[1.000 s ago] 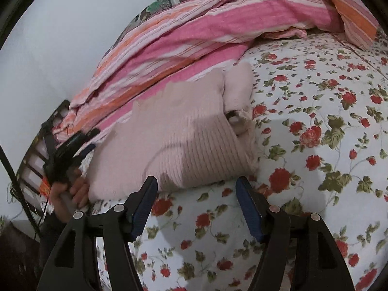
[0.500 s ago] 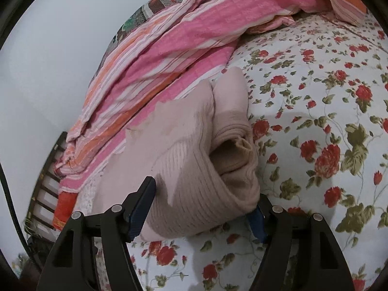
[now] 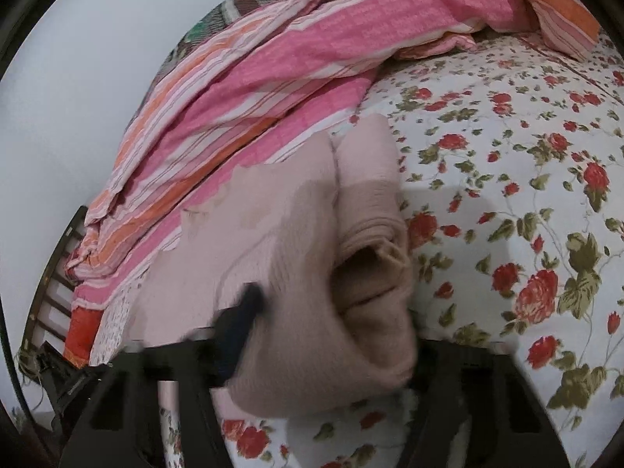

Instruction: Fold small clothes

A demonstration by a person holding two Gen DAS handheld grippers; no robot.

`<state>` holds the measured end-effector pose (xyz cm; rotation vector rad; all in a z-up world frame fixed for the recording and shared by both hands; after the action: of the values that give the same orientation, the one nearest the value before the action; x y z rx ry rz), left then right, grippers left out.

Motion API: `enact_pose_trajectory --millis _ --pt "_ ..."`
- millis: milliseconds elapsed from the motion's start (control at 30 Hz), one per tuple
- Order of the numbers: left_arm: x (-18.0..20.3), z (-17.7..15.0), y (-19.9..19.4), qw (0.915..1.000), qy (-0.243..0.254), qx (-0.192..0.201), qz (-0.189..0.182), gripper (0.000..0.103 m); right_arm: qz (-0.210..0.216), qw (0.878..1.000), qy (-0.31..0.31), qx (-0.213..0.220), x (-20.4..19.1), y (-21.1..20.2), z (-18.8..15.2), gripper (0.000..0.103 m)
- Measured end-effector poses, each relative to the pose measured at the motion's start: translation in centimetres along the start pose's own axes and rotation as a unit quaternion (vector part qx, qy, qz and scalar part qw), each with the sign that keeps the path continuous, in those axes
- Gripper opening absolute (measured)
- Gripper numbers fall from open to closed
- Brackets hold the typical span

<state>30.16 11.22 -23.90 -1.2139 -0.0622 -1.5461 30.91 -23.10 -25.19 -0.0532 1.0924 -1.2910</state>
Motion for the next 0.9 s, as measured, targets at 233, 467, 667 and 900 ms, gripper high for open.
enact_pose_trajectory --millis 233,467,667,900 --pt "0.3 -0.1 -1.8 0.9997 0.020 0.012 -0.003 0.012 0.026 0.999 0.036 0.003 -0.1 -1.6 -0.4 0.012" --pt "0.3 -1.7 -5.0 0.9993 0.033 0.016 -0.010 0.012 0.036 0.999 0.020 0.005 -1.5 -5.2 -2.2 0.012" --pt "-0.4 -4.1 -8.2 0.9990 0.037 0.018 -0.016 0.012 0.029 0.999 -0.015 0.003 -2.0 -8.5 -4.8 0.012" --pt "-1.2 -6.7 -11.8 0.9982 0.050 0.017 -0.026 0.012 0.013 0.998 -0.062 0.002 -2.1 -12.5 -8.5 0.011"
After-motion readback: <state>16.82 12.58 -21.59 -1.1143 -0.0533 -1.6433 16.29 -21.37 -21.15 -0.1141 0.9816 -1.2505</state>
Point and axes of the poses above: each gripper's, at about its wrist camera, not at the fingertips, and y roughly the way its jaws point, x to its right, z to its top, the point moved 8 cm from there along y, roughly the way its jaws point, and after that the axes turned 4 degrees about x, right-handed, at the moved point
